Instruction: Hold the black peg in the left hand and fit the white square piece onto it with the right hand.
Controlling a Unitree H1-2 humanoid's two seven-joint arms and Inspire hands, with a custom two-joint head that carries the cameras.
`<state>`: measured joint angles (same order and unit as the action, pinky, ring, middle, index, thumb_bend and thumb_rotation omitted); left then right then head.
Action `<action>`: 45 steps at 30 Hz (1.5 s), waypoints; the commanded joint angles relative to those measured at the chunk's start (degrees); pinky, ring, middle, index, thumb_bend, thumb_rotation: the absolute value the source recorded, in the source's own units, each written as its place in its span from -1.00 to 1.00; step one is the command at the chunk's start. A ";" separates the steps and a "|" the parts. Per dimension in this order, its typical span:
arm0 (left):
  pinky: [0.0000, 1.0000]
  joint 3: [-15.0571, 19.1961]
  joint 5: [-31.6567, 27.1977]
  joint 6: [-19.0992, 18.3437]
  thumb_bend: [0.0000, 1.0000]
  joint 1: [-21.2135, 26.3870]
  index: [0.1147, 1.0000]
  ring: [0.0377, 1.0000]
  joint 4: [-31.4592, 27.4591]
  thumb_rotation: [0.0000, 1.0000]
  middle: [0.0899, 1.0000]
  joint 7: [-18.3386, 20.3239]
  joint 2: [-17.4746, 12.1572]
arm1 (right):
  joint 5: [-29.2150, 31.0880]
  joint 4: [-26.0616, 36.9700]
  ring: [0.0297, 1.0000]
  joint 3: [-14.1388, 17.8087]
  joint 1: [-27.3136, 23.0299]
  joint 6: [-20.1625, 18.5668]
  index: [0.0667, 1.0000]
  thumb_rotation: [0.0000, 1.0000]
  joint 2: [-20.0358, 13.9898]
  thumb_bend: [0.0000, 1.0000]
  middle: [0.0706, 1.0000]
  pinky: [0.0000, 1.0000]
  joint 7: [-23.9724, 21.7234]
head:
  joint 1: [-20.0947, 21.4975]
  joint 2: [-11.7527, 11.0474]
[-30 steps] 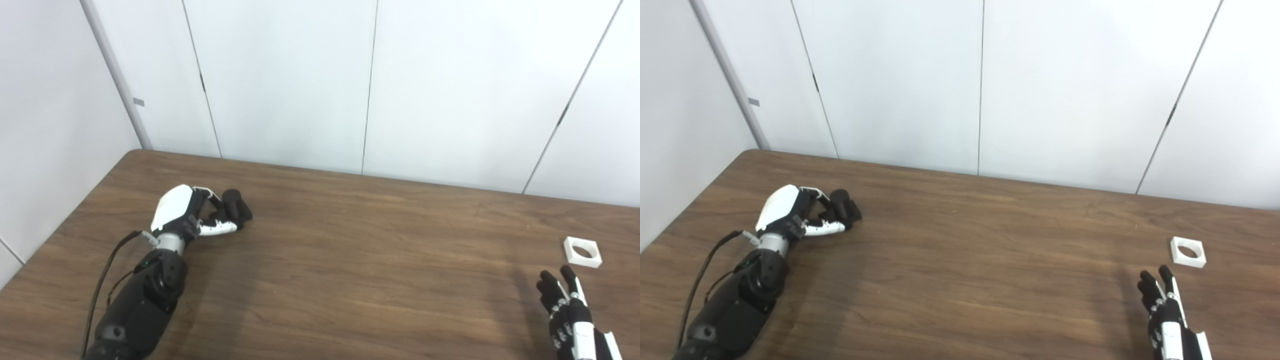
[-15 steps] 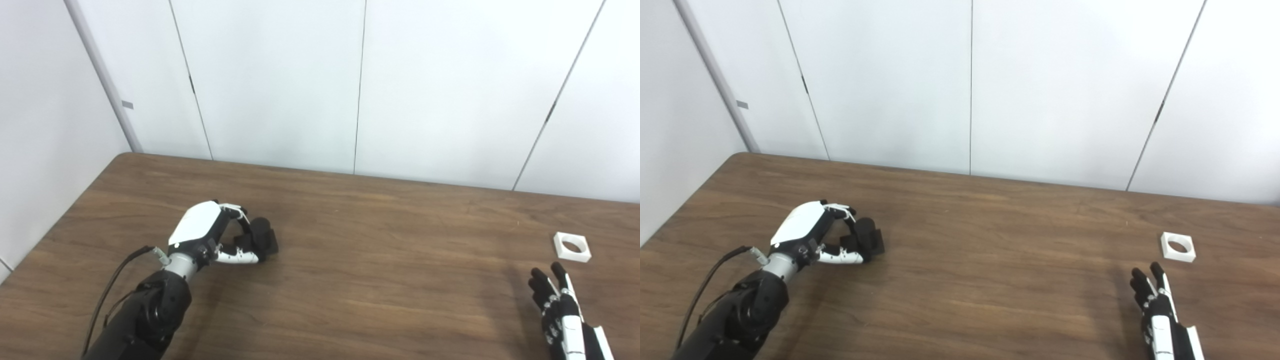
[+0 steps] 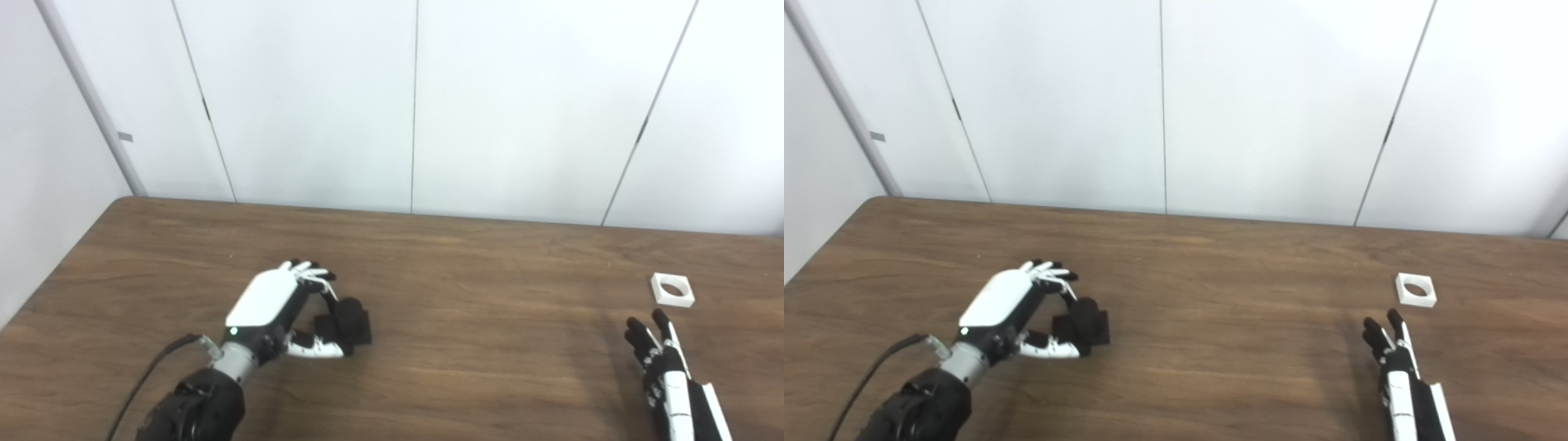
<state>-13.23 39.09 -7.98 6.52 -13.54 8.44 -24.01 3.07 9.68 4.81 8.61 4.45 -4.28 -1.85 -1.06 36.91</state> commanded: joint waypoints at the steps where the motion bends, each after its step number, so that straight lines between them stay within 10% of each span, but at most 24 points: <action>1: 1.00 0.11 0.84 0.49 0.02 0.15 -0.16 0.86 -2.73 -0.90 0.65 0.55 -0.06 | -0.23 -2.45 0.84 -1.18 1.62 -0.42 0.97 1.00 2.76 0.00 0.81 0.98 1.01 | 0.70 0.42; 38: 1.00 -9.11 9.74 2.31 0.03 -7.61 -0.16 0.84 -5.85 -0.89 0.62 4.82 9.71 | -3.27 4.02 0.79 -2.13 1.69 -6.50 0.86 0.88 0.87 -0.05 0.78 0.86 2.29 | 8.39 8.49; 45: 1.00 -9.74 10.61 2.88 0.03 -7.31 -0.16 0.86 -5.85 -0.89 0.64 6.50 9.43 | -3.25 5.98 0.74 -1.39 0.49 -8.49 0.77 0.24 0.43 -0.07 0.73 0.74 2.18 | 10.67 9.04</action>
<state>-22.57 48.44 -5.70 -1.19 -18.66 14.23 -13.87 -0.32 14.09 3.55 8.78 -3.22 -3.05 1.06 9.14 45.88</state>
